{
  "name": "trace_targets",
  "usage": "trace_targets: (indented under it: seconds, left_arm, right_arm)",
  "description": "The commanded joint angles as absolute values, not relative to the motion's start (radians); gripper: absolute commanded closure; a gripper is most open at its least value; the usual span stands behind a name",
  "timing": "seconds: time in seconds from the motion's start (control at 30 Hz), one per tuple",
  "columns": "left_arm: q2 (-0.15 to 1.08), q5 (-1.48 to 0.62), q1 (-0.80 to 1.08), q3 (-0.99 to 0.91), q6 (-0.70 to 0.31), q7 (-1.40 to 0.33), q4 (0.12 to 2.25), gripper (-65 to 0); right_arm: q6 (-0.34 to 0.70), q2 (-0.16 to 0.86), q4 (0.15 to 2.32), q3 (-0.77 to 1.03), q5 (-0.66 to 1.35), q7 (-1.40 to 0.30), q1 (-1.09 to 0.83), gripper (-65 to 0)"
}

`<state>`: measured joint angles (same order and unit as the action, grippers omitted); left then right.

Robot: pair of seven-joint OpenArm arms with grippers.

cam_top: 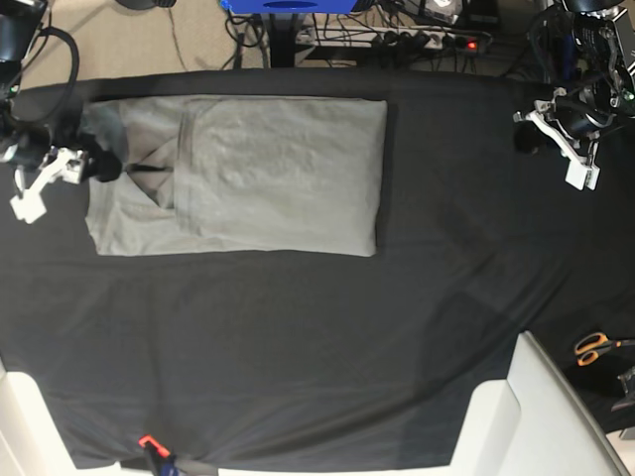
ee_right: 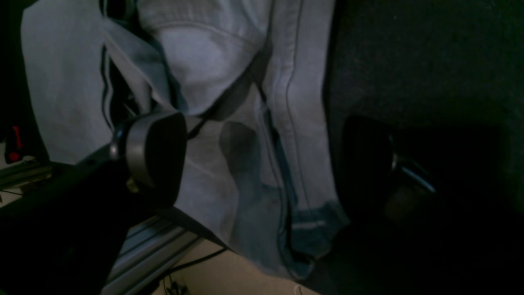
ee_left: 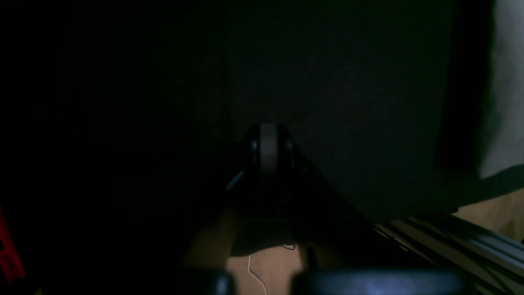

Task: Fold the T-shirt properly
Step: 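Tuck the right gripper under the shirt's folded edge, then grasp the shirt's side with the right gripper and lift it over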

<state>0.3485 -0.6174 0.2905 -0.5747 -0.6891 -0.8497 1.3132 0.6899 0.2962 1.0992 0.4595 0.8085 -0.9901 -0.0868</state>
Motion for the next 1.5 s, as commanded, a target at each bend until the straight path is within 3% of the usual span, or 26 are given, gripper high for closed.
trace_targets:
  seconds: [0.0, 0.47, 1.07, 1.17, 1.4, 1.47]
  left_arm:
    - [0.364, -0.631, 0.289, -0.582, -0.698, -0.835, 1.326, 0.0]
    - [0.366, -0.631, 0.303, -0.581, -0.698, -0.835, 1.326, 0.0]
    - [0.364, -0.631, 0.303, -0.581, -0.698, -0.835, 1.326, 0.0]
    - [0.364, -0.631, 0.303, -0.581, -0.698, -0.835, 1.326, 0.0]
    - [0.363, -0.631, 0.303, -0.581, -0.698, -0.835, 1.326, 0.0]
    - [0.361, -0.631, 0.303, -0.579, -0.698, -0.835, 1.326, 0.0]
  right_arm:
    - [0.698, 0.312, 1.112, 0.449, 0.829, -0.978, -0.074, -56.6]
    - [0.698, 0.343, 0.998, 0.404, 0.728, -0.917, -0.013, -56.4]
    - [0.698, 0.294, 1.003, 0.16, 0.832, -0.935, -0.025, -55.8]
    - [0.698, 0.297, 1.001, 0.16, 0.831, -0.906, -0.025, -44.9]
    - [0.698, 0.3, 0.998, 0.163, 0.829, -0.889, -0.015, -2.0]
    - [0.698, 0.3, 1.0, 0.165, 0.829, -0.889, -0.012, -0.5]
